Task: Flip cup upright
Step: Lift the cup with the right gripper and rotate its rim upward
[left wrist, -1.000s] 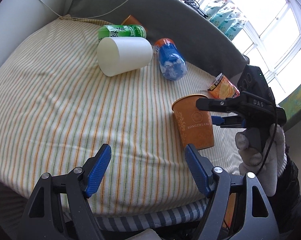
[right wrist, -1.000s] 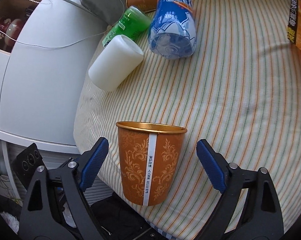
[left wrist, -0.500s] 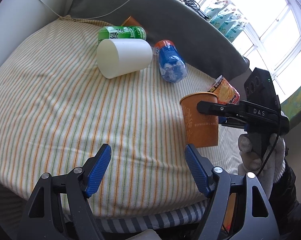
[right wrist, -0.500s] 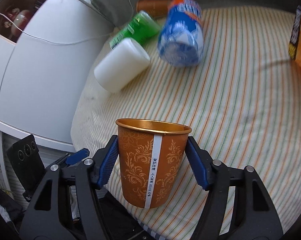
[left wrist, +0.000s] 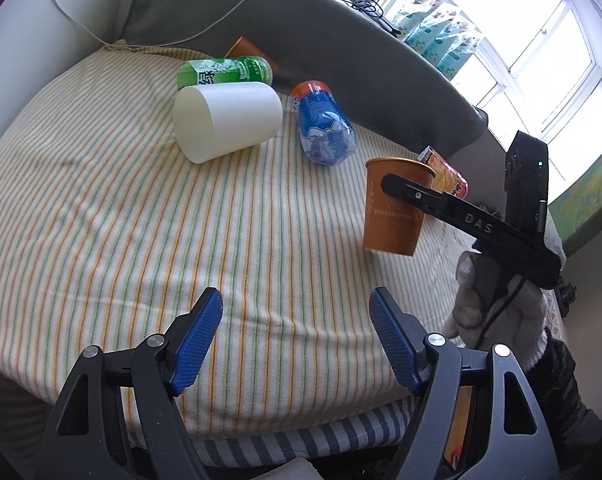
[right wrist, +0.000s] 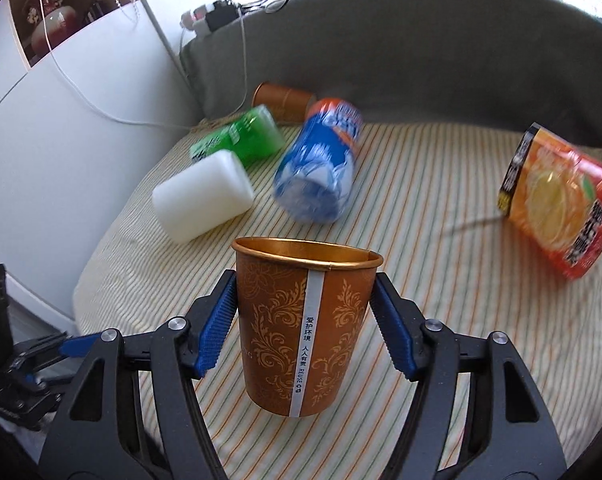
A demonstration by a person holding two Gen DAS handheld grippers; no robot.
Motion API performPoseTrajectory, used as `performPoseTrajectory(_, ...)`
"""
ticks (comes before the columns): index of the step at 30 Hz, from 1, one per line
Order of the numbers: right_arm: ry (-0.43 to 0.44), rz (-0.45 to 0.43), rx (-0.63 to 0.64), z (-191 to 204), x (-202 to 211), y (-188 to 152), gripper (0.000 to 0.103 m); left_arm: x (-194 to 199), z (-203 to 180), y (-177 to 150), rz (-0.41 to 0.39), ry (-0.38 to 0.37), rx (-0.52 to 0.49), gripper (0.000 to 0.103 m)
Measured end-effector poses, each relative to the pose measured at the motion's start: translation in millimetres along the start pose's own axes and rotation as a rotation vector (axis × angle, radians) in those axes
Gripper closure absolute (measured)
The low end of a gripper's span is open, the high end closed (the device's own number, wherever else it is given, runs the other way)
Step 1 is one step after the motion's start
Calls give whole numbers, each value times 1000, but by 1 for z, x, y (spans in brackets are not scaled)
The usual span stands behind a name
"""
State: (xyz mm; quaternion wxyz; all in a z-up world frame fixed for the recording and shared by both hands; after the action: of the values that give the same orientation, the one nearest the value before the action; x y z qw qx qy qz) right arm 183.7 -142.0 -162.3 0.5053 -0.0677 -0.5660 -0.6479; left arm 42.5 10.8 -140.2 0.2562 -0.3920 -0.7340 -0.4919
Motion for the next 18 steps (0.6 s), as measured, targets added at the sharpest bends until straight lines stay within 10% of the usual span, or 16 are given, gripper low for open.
performPoseTrajectory(18,-116,-114,190,18,44,-38,34,7,-9,2,-26,8,-38,27)
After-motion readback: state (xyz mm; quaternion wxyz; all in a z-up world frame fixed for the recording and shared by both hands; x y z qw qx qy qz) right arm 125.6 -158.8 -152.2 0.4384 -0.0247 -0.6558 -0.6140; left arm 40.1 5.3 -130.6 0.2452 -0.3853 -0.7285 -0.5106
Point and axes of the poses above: each gripper's, at about its wrist camera, not at the fingertips, and x roughly against the way its jaws point, z to its left, y to its top, the point moved 6 cm from there along -x, roughly the way its jaws point, and after that the axes turned 4 degrees about y, right-handed, at the moved point
